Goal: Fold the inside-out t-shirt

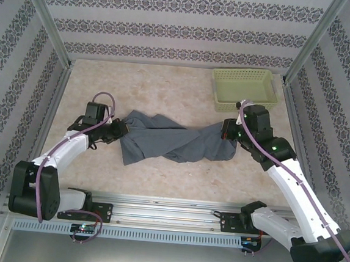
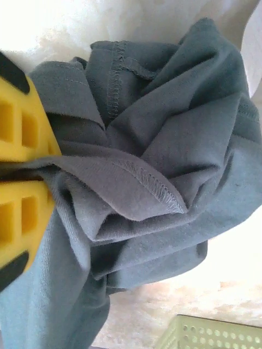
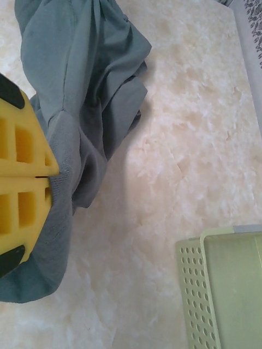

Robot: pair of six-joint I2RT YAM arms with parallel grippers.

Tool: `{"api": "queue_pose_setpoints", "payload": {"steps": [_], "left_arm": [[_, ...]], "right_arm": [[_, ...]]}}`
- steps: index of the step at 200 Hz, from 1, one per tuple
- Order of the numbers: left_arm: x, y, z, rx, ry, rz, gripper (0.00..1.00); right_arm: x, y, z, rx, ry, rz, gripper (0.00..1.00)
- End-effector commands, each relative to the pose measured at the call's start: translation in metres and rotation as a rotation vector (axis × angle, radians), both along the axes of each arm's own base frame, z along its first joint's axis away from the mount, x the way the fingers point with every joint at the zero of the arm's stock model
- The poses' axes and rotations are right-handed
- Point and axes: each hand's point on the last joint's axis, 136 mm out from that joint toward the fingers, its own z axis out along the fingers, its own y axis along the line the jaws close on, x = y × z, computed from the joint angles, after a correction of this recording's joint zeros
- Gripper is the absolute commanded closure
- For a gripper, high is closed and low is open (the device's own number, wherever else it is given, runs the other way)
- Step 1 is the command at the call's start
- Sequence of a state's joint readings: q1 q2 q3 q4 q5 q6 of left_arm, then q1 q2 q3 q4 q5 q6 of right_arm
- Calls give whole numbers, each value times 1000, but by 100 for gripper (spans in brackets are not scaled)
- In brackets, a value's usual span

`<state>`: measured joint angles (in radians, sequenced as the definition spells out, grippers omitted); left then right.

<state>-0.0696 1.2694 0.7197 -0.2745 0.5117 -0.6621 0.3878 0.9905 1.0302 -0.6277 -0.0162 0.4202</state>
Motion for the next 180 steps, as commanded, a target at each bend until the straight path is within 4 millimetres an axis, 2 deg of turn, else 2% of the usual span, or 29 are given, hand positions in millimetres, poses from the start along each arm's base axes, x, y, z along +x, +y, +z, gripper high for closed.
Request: {"api": "queue_pose_setpoints", "payload": {"steps": [1,42,83,114,140,180], "left_arm": [[15,0,11,-31,-67,7,78],[3,2,0,-22,-25,12,65],[-30,18,0,69,18,58,47],[-46,21,-2,108,32,53,42],[-52,13,-3,129,26,11,44],[-46,14,-9,192,34,-8,65]], "right_arm": [[8,1,7,31,-39,-11,100],[10,0,0,25,-22,-16,100],[15,2,-4,24,-9,-12,100],[19,6,-6,32,-1,-3,100],[21,7,-8,31,5,-2,100],[22,7,-10,29,6,-4,100]]}}
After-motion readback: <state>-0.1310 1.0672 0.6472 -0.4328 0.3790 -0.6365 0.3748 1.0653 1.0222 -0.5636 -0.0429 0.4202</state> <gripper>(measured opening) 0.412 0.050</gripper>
